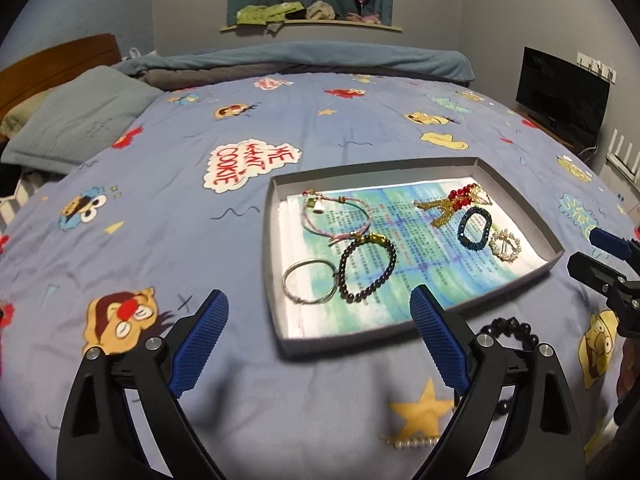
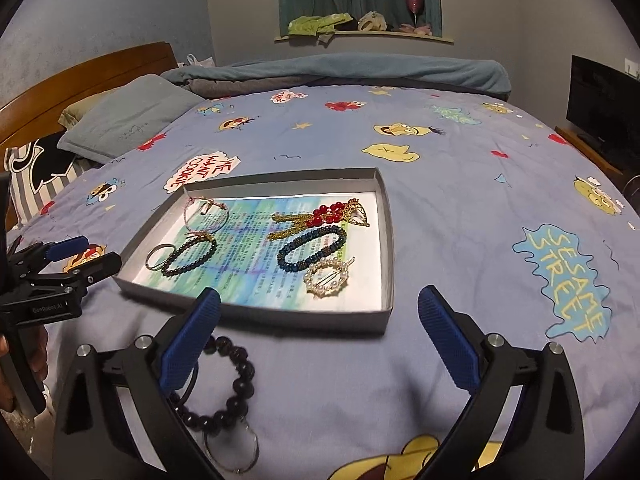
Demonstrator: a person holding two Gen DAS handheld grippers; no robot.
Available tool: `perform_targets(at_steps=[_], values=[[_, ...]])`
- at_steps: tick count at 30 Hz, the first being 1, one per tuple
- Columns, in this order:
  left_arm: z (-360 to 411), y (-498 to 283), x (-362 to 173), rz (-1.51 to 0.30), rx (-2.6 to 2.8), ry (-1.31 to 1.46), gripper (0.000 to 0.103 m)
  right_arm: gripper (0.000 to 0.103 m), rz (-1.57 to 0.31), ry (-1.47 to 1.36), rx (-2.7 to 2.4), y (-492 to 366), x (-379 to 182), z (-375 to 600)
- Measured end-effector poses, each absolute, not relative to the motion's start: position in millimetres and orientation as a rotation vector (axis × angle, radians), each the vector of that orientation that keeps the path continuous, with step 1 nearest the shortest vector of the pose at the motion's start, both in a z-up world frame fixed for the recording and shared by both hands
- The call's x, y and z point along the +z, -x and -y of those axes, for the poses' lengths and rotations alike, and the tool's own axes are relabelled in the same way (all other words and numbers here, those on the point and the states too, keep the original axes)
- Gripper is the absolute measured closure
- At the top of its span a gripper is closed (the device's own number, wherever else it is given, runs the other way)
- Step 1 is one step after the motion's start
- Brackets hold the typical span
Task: Organize jewelry
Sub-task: 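Withdraw both open tools from the box toward the remaining jewelry, then grasp the pearl hair bar with the left tool while the right tool grasps the silver ring bangle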
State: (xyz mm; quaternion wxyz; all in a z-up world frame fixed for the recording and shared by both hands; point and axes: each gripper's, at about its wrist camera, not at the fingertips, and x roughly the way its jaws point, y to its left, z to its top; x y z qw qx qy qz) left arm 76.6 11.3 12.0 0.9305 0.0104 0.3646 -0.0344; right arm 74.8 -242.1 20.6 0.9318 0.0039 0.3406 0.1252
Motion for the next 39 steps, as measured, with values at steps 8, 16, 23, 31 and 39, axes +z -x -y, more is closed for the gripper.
perform_targets(at_steps=[8, 16, 23, 31, 39], values=[[-12, -51, 17, -0.729, -0.090, -0.016, 0.009, 0.005, -0.622, -0.001, 0.227, -50, 29, 245], [-11, -20, 4, -0.748, -0.123, -0.025, 0.009, 0.005, -0.636, 0.016, 0.222, -32, 18, 248], [4, 7, -20, -0.750, -0.172, -0.033, 0.009, 0.005, -0.620, 0.052, 0.246, -12, 3, 248], [26, 11, -45, -0.780, -0.203, -0.047, 0.009, 0.005, -0.641, 0.037, 0.293, 2, -13, 253], [42, 5, -56, -0.758, -0.216, -0.086, 0.011, 0.005, -0.681, 0.034, 0.319, 5, -27, 251]])
